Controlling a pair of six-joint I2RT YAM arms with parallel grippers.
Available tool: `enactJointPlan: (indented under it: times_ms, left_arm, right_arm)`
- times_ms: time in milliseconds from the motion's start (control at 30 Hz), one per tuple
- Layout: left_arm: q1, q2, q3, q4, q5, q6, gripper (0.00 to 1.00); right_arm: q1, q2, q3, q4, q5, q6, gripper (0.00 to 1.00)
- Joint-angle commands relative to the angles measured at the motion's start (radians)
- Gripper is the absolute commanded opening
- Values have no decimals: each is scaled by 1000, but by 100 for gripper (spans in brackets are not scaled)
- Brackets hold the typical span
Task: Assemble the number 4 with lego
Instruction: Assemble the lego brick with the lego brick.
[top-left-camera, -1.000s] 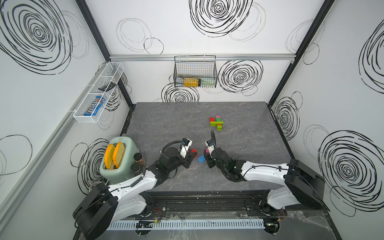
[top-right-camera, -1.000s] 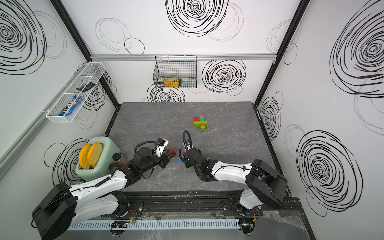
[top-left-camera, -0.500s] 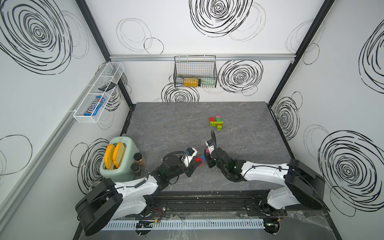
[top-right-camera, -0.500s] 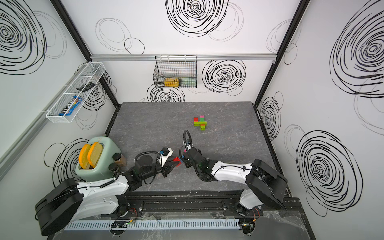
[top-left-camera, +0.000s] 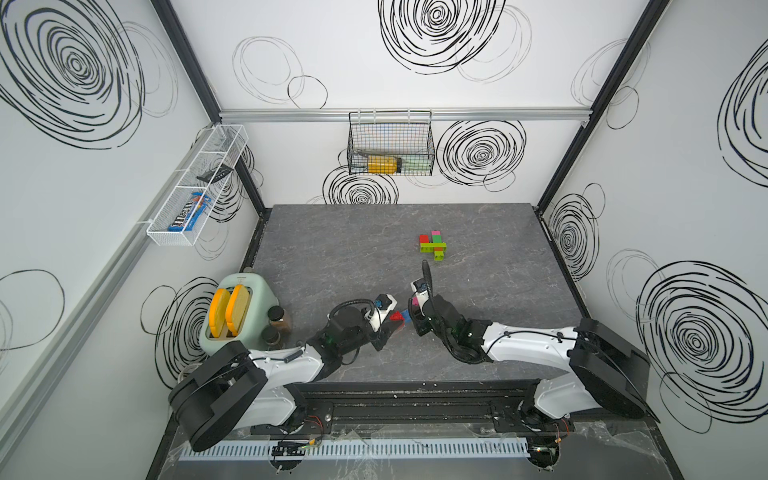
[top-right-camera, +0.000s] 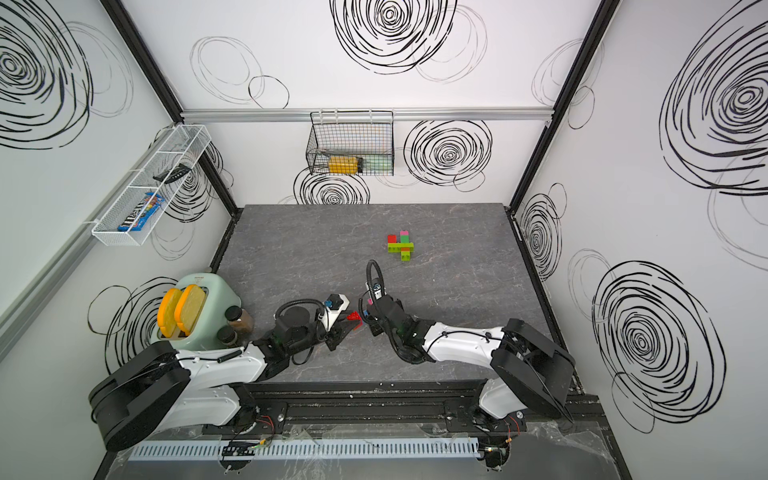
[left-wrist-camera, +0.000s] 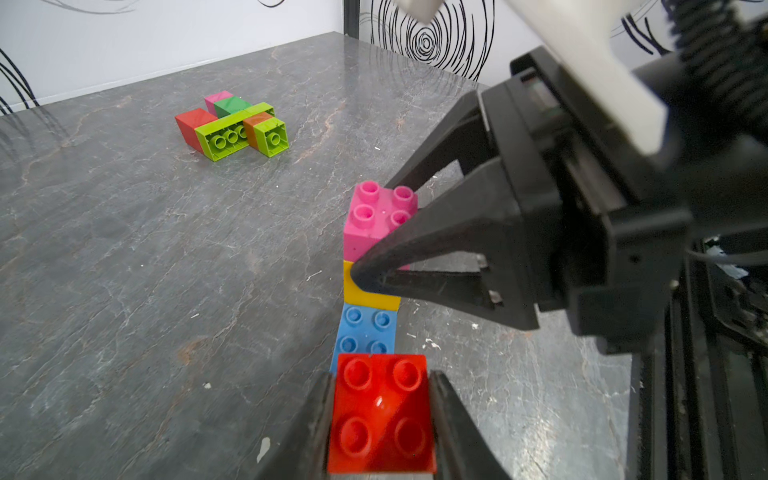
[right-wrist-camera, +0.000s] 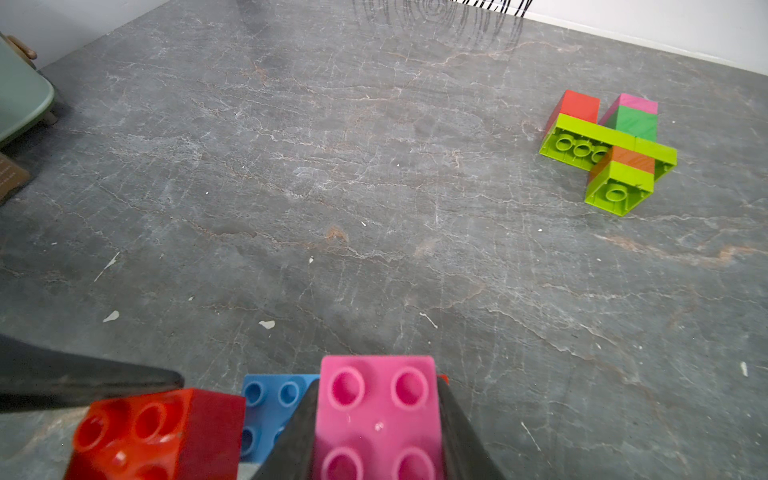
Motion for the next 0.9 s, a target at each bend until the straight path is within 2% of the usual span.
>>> enactJointPlan:
  times_ms: [0,267,867]
  left_arm:
    - [11,23,30,121,24,25,0]
    - [19,73,67,150,31,50,0]
    - [44,131,30,188,39,51,0]
  right_arm:
    - [14,77,-54,-251,-98,6,0]
    - [15,85,-45,-259,-101,4,0]
    - [15,83,-46,-264,-113,7,0]
